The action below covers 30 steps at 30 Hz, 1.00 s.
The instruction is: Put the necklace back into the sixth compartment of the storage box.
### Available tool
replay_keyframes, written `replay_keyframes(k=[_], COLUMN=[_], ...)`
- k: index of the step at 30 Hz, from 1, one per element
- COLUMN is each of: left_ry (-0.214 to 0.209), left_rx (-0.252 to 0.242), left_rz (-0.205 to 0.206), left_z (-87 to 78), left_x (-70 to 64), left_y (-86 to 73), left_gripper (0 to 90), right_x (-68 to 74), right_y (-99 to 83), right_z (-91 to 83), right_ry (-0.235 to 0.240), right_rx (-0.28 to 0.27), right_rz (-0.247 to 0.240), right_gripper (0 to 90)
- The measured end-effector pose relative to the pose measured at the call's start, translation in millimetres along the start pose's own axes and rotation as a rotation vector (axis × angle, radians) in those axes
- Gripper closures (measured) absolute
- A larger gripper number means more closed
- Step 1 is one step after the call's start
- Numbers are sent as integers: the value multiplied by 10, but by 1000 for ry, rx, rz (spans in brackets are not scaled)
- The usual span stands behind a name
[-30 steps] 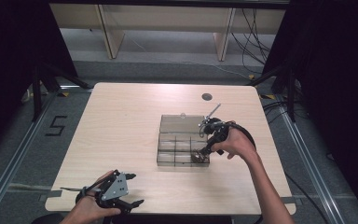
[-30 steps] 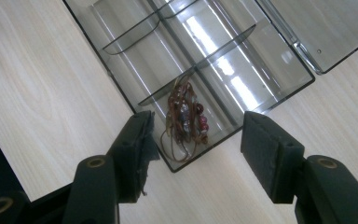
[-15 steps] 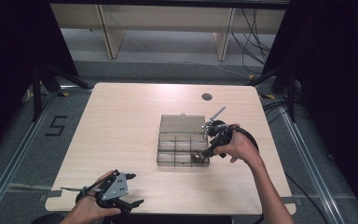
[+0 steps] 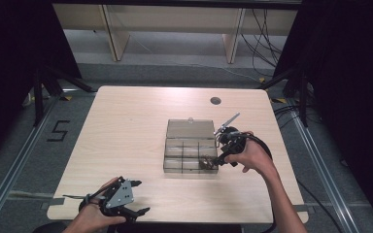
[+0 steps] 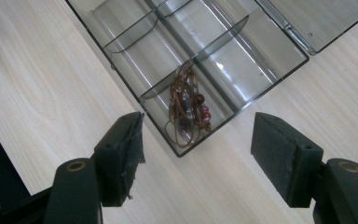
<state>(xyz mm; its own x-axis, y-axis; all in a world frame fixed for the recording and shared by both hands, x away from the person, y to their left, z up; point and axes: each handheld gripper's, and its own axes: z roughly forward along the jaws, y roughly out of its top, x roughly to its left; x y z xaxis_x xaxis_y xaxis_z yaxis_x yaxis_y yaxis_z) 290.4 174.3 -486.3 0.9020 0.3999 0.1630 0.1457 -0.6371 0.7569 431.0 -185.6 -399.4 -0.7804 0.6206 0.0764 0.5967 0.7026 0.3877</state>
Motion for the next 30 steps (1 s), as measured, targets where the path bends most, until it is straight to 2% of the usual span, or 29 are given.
replay_keyframes(k=[1, 2, 3, 5, 6, 14, 15, 16, 18, 19, 20, 21, 22, 27, 30], left_ry=[-1, -4, -5, -3, 0, -3, -11, -12, -12, -10, -12, -11, -8, -5, -8], left_rx=[-1, -1, -15, -17, -5, -5, -6, -22, -22, -11, -17, -8, -8, -19, 11], left_rz=[-2, 1, -16, -15, 1, -2, -12, -29, -30, -18, -24, -11, -11, -25, -2], left_z=[2, 3, 10, 8, 0, 8, 13, 25, 26, 17, 20, 13, 14, 24, -3], left_x=[0, 1, -13, -13, 3, 1, -6, -23, -21, -11, -15, -8, -8, -19, 4], left_y=[2, 3, 3, 2, 1, 1, 2, -3, 0, 2, 1, -1, -2, -2, 5], left_gripper=[158, 157, 158, 157, 157, 157, 157, 157, 157, 157, 157, 157, 157, 157, 157], right_x=[13, 4, 20, 21, 16, 26, 24, 45, 42, 34, 28, 44, 42, 53, 41], right_y=[-11, -13, -21, -29, -38, -66, -74, -91, -108, -115, -124, -135, -149, -185, -193], right_z=[-11, -14, -21, -26, -29, -51, -47, -46, -44, -37, -32, -30, -21, -10, -4], right_ry=[0, -1, 0, 5, 0, 11, 6, 15, 14, 15, 16, 13, 26, 23, 25], right_rx=[-3, -3, 1, -1, -14, -40, -45, -42, -43, -54, -57, -54, -61, -63, -74], right_rz=[12, 2, 20, 18, 17, 26, 25, 49, 43, 35, 30, 52, 47, 59, 39], right_gripper=[336, 335, 335, 335, 332, 317, 315, 312, 311, 309, 308, 308, 308, 308, 308])
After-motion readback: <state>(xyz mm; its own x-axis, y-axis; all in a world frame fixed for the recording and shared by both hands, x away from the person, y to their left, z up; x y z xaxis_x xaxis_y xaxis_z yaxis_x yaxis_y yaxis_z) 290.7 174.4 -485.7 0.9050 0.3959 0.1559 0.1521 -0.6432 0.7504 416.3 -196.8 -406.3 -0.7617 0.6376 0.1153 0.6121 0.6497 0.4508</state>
